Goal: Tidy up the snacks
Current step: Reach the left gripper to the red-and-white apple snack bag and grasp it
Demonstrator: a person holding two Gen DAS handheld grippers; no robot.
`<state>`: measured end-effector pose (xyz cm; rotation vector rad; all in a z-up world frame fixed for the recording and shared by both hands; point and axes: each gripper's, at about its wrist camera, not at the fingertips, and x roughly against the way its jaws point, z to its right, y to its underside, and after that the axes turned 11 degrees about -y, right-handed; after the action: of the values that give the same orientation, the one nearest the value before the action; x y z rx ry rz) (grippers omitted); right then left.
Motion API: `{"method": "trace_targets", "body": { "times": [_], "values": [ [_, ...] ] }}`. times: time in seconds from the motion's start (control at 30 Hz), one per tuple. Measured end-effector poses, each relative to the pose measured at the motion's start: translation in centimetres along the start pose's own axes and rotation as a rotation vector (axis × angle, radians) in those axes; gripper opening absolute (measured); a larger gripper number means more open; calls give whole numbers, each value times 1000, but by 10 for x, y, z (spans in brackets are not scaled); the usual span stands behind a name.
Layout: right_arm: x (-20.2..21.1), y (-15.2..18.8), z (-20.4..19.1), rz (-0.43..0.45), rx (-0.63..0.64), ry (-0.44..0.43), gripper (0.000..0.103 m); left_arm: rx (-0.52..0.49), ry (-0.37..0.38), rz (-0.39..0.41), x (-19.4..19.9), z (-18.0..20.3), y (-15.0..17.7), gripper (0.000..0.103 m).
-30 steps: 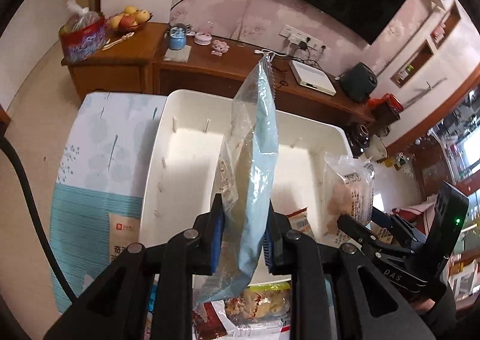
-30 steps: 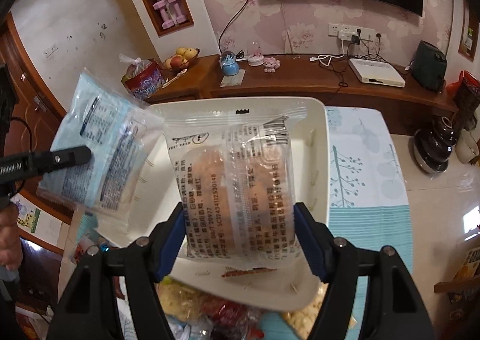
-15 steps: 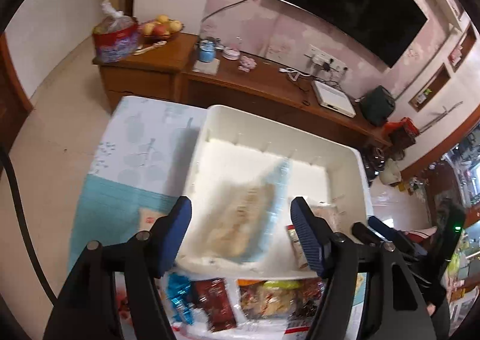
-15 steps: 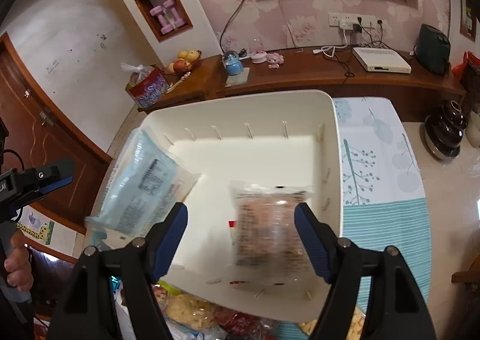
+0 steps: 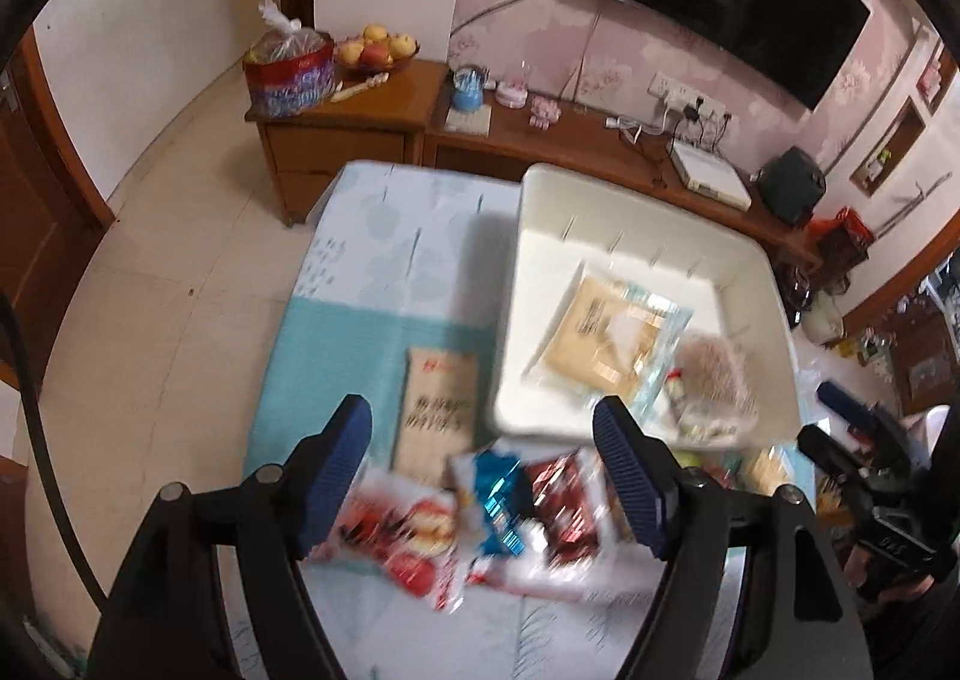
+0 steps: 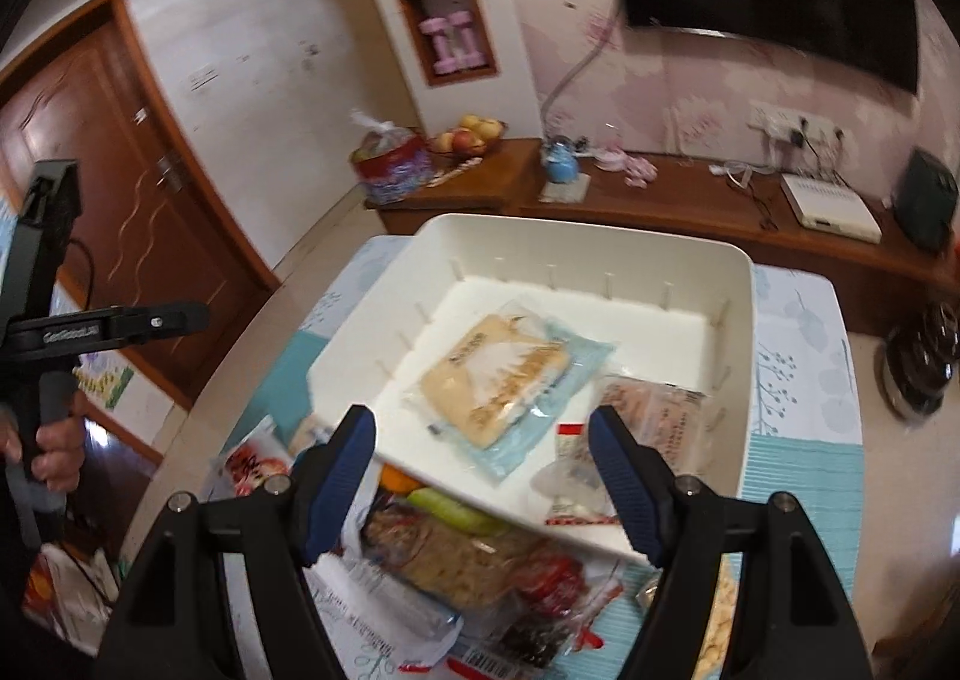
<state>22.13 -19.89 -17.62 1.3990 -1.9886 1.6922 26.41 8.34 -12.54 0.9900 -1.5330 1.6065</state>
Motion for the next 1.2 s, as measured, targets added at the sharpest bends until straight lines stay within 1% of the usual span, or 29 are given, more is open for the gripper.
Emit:
{"method": "trace_targets", "body": {
  "times": [0.13,0.2,0.37,0.47,0.6,0.8,1.0,1.2],
  "values": [
    [-2,13,-26,-25,83,-22,74,-50,-14,-44,-6,-18,16,75],
    [-4,21,-36,-44,112,-12,74,-74,-14,-61,-9,-25,23,75],
    [-13,37,-50,-84,142,1,74,-158,-2,-98,-19,-42,34,75],
    [-20,47,-59,-120,171,21,74,-244,10,-116,-25,-46,37,75],
    [-36,64,-70,-193,201,43,74,-374,30,-134,-33,-47,40,75],
    [-56,87,-83,-265,201,85,74,-598,85,-154,-46,-32,45,75],
    [-70,105,-99,-299,214,124,74,-800,135,-180,-62,-19,51,75],
    [-87,119,-109,-339,262,182,74,-1009,171,-221,-82,-3,70,76]
  ]
}}
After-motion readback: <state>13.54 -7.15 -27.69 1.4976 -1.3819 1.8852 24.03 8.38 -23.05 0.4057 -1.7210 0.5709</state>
